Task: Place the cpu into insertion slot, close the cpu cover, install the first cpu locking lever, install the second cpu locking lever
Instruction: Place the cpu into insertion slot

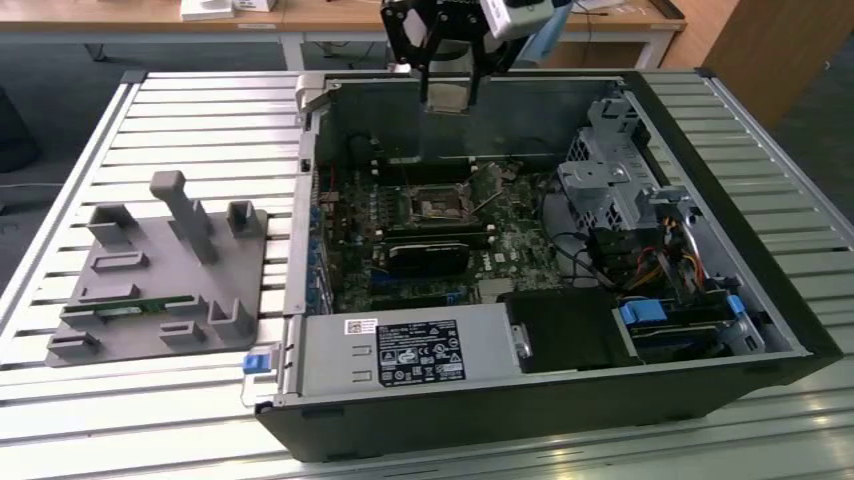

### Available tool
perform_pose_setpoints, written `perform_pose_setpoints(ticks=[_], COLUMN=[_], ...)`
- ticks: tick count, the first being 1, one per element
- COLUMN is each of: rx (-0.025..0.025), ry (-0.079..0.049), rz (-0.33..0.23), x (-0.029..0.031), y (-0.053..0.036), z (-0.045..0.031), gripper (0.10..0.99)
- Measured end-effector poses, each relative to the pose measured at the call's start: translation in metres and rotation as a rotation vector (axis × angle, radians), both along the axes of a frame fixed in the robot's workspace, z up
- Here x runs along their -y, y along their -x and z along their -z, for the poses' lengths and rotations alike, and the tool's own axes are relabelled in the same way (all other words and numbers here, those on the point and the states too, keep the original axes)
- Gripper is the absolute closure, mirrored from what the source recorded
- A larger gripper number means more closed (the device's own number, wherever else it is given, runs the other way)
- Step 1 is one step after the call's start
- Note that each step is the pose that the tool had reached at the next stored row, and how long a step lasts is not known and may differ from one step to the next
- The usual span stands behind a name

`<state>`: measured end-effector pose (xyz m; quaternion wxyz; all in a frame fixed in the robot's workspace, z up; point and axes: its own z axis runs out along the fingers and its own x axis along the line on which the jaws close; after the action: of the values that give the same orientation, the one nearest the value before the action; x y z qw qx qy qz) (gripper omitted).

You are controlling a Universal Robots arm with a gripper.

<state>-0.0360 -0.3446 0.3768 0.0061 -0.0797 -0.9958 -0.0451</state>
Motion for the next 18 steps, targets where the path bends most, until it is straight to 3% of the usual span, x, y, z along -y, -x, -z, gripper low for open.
perform_pose_setpoints(ticks=[11,18], rx=[0.0,0.0], ry=[0.0,0.001], rz=[0.058,0.153], x=[0.0,0.0], y=[0.0066,0.0069], z=[0.0005,0.0017], gripper=[0.545,0.545])
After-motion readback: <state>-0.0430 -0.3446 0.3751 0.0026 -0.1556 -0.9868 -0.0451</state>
